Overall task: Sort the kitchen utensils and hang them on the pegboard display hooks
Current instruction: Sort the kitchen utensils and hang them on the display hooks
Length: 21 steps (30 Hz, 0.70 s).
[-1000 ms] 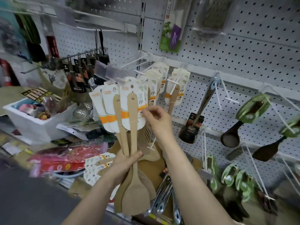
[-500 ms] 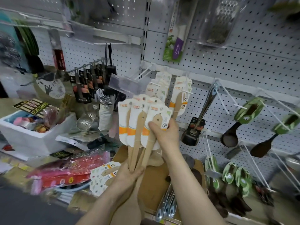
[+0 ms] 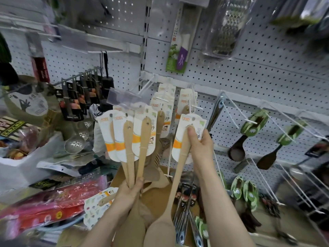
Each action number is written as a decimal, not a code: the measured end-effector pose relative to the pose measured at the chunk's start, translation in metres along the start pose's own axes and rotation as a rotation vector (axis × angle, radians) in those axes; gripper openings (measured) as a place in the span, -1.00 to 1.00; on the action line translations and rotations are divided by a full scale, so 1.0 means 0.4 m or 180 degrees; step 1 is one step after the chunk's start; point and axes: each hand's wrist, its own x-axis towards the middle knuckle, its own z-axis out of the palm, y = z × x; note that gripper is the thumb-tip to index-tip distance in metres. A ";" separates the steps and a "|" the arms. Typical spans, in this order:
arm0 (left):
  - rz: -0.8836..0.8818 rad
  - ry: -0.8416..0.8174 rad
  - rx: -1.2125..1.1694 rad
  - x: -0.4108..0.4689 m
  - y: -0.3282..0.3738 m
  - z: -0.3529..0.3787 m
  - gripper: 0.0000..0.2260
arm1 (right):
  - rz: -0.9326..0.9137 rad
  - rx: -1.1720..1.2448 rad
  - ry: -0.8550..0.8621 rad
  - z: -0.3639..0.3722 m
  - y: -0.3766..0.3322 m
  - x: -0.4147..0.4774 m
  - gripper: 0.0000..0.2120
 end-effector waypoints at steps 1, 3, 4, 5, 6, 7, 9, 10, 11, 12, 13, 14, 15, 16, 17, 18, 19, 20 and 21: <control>0.0022 -0.0015 0.0025 0.003 0.002 0.001 -0.59 | 0.0020 -0.0051 -0.0042 -0.001 0.005 0.006 -0.93; 0.0080 -0.0043 0.0061 0.009 0.004 0.003 -0.53 | 0.0037 -0.0176 -0.0085 -0.002 0.017 0.013 -0.92; 0.0106 -0.0036 0.0046 0.012 0.006 0.006 -0.53 | 0.0030 -0.0230 -0.0107 -0.002 0.023 0.019 -0.93; 0.0118 -0.0019 0.0012 0.015 0.008 0.010 -0.56 | 0.0014 -0.0253 -0.0125 -0.003 0.029 0.025 -0.92; 0.0130 0.0000 -0.0029 0.017 0.011 0.014 -0.60 | -0.0012 -0.0261 -0.0113 -0.004 0.034 0.030 -0.92; 0.0148 0.0021 -0.0054 0.018 0.014 0.019 -0.64 | -0.0038 -0.0258 -0.0088 -0.006 0.037 0.034 -0.90; 0.0221 0.0053 -0.0045 0.023 0.018 0.027 -0.68 | -0.0064 -0.0216 -0.0057 -0.009 0.038 0.047 -0.85; 0.0252 0.0067 -0.0043 0.025 0.019 0.030 -0.69 | -0.0065 -0.0199 -0.0075 -0.010 0.038 0.053 -0.85; 0.0267 0.0076 -0.0062 0.028 0.020 0.032 -0.70 | -0.0064 -0.0184 -0.0109 -0.009 0.036 0.059 -0.85; 0.0278 0.0080 -0.0075 0.031 0.020 0.033 -0.70 | -0.0061 -0.0167 -0.0128 -0.007 0.034 0.065 -0.86; 0.0277 0.0089 -0.0067 0.035 0.018 0.036 -0.71 | -0.0060 -0.0157 -0.0128 -0.006 0.033 0.073 -0.87; 0.0270 0.0096 -0.0042 0.038 0.018 0.038 -0.71 | -0.0052 -0.0158 -0.0116 -0.005 0.031 0.080 -0.86; 0.0266 0.0095 -0.0023 0.039 0.019 0.041 -0.71 | -0.0041 -0.0171 -0.0101 -0.003 0.032 0.090 -0.85; 0.0274 0.0091 -0.0012 0.039 0.020 0.045 -0.71 | -0.0025 -0.0186 -0.0082 -0.003 0.035 0.099 -0.84; 0.0291 0.0086 -0.0001 0.039 0.021 0.047 -0.69 | -0.0015 -0.0217 -0.0051 -0.004 0.039 0.110 -0.83; 0.0303 0.0087 0.0009 0.039 0.021 0.048 -0.67 | -0.0014 -0.0274 -0.0012 -0.004 0.045 0.123 -0.82; 0.0301 0.0090 0.0022 0.039 0.020 0.048 -0.66 | -0.0035 -0.0357 0.0021 -0.005 0.050 0.136 -0.82; 0.0296 0.0089 0.0026 0.039 0.019 0.048 -0.65 | -0.0066 -0.0459 0.0055 -0.004 0.054 0.150 -0.83; 0.0290 0.0097 0.0021 0.041 0.017 0.047 -0.63 | -0.0111 -0.0553 0.0084 -0.004 0.056 0.165 -0.84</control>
